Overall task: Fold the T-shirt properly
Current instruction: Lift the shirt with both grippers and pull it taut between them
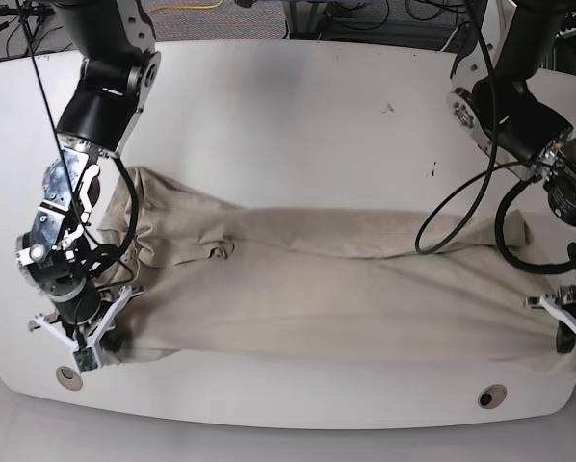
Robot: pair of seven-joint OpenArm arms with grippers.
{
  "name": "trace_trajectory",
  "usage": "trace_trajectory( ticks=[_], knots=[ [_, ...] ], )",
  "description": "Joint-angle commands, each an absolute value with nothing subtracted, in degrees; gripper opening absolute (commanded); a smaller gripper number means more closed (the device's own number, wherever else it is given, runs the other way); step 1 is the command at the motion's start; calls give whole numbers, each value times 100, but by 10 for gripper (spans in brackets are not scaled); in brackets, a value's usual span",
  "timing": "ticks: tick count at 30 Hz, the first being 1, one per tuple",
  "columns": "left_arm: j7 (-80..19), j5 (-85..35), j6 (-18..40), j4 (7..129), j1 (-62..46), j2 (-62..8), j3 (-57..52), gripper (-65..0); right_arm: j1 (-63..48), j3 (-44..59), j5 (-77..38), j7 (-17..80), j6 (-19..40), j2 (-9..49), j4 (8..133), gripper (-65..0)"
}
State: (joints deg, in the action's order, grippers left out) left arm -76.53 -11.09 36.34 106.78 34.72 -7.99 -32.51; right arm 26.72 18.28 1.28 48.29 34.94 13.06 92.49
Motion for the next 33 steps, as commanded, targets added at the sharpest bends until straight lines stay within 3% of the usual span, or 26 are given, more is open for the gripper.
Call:
trace_trajectory(
  ticks=[1,12,21,33],
  knots=[
    [-7512,-1103,3609,10809,4013,-892,-3213,-650,3213,1833,127,4664,3433,1516,9244,-648],
    [-7521,-1086,3231,10668,6000,-936,-2668,-650,5068,1446,154,5279,3741,2123,8901,-648],
    [-7503,-1086,3169,9789,7503,-980,-2624,-650,6343,919,154,5798,3785,2360,8927,-648],
    [-7477,-1112,3213,9174,7644,-1068,-2615,-650,6747,664,127,6035,3802,2431,9138,-648]
  ],
)
